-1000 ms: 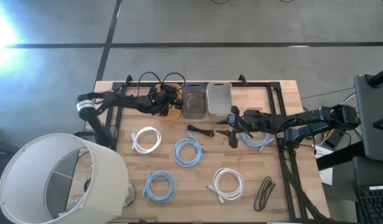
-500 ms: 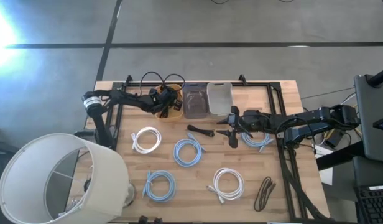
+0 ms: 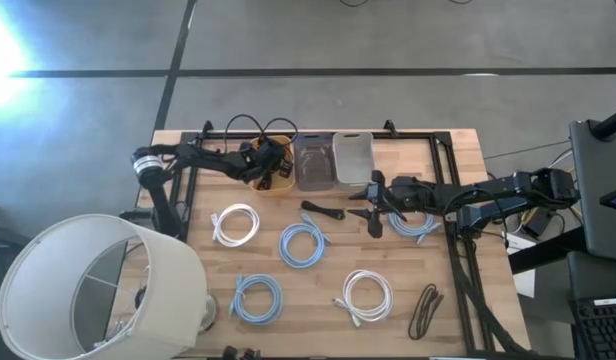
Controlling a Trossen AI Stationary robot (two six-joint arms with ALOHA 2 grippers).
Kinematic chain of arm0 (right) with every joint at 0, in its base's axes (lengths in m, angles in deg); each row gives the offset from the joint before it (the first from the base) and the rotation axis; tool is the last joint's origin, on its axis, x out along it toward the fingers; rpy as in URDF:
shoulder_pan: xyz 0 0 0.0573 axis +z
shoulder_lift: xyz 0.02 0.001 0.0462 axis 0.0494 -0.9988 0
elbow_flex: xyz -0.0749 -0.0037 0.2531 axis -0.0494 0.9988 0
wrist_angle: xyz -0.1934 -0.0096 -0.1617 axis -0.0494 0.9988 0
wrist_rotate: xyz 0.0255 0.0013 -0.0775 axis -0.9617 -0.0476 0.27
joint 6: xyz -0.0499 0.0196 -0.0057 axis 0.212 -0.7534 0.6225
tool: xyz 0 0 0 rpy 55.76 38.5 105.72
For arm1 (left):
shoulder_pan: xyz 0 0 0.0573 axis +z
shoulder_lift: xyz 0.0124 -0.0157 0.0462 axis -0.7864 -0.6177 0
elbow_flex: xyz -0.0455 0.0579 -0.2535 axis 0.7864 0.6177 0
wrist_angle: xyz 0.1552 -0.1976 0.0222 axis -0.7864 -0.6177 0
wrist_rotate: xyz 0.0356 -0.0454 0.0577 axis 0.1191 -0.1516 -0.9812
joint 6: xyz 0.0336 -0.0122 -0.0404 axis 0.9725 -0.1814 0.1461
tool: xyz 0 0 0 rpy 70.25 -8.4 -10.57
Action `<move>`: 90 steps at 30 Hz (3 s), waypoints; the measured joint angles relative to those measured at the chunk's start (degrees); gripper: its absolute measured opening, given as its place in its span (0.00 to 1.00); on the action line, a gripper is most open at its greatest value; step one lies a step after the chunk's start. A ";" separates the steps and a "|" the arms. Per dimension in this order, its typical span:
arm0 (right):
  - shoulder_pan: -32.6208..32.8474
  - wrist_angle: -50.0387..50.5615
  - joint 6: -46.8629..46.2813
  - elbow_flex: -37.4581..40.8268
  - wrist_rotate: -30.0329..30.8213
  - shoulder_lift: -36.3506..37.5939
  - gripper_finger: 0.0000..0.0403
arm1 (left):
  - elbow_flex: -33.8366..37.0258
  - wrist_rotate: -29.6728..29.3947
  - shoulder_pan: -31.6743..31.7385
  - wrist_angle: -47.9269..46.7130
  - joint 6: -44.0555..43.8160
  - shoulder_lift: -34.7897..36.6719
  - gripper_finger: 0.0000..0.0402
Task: Pick & Place USB Port
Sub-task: Put the middle black usb cable into the yellow bin, then put the top black usb cable into the yellow bin
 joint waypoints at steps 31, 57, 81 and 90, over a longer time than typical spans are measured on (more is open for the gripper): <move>-0.01 0.04 0.02 0.02 -0.15 0.02 0.46 | 0.00 3.77 -16.20 -6.30 15.12 22.23 0.39; 0.00 -3.79 -2.93 -1.14 -0.13 -11.38 0.46 | 2.93 12.39 -32.28 -8.99 25.71 23.48 0.39; -0.39 6.53 -2.60 -16.24 8.98 -31.65 0.46 | 13.84 13.37 -32.24 8.37 27.11 23.61 0.39; -0.42 7.31 -4.63 -15.97 5.57 -31.89 0.46 | 13.84 13.35 -32.24 8.35 27.20 23.61 0.39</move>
